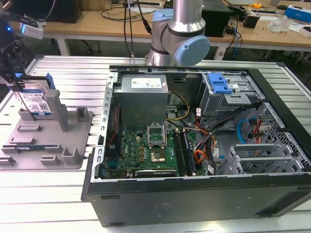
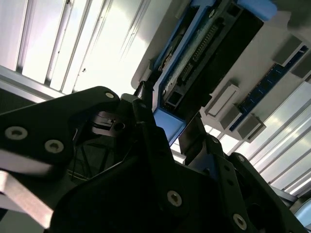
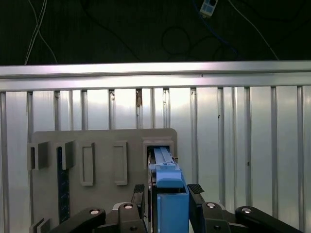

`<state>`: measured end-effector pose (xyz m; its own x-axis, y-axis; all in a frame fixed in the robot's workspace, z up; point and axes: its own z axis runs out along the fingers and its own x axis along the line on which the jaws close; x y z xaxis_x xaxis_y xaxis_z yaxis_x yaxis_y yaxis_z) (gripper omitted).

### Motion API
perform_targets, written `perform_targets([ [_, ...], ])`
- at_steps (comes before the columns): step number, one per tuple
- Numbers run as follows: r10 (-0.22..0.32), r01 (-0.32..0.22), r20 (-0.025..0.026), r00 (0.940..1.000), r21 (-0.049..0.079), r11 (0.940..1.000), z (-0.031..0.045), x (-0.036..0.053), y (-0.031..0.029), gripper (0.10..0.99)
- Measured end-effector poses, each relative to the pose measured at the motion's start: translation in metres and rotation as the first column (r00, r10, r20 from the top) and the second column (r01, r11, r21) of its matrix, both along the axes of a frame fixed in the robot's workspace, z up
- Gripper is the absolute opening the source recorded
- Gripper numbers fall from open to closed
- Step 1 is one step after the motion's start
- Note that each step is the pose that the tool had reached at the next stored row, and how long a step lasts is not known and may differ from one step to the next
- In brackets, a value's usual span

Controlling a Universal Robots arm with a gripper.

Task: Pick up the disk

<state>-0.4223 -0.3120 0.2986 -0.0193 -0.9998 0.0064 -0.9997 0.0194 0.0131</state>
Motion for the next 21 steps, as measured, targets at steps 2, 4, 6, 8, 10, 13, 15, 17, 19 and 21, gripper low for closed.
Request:
perform_targets([
  [2,0.0,0.0,0.0,1.0,0.0,1.0,-0.0005,0.0,0.0,0.471],
  [4,0.0,0.0,-0.0001,1.0,0.0,1.0,-0.0007,-0.0001,0.0,0.471],
  [6,0.0,0.0,0.0,1.0,0.0,1.0,-0.0011,-0.0001,0.0,0.471],
  [8,0.0,0.0,-0.0001,1.0,0.0,1.0,-0.0014,-0.0003,0.0,0.455],
  [10,0.0,0.0,-0.0001,1.0,0.0,1.0,-0.0016,-0.0003,0.0,0.384],
  [13,0.0,0.0,0.0,1.0,0.0,1.0,-0.0021,-0.0004,0.0,0.384],
  [15,0.0,0.0,-0.0001,1.0,0.0,1.0,-0.0021,-0.0004,0.0,0.384],
  [17,0.0,0.0,-0.0001,1.0,0.0,1.0,-0.0022,-0.0004,0.0,0.384],
  [19,0.0,0.0,0.0,1.0,0.0,1.0,-0.0022,-0.0004,0.0,0.384],
  [21,0.0,0.0,0.0,1.0,0.0,1.0,-0.0022,-0.0004,0.0,0.373],
])
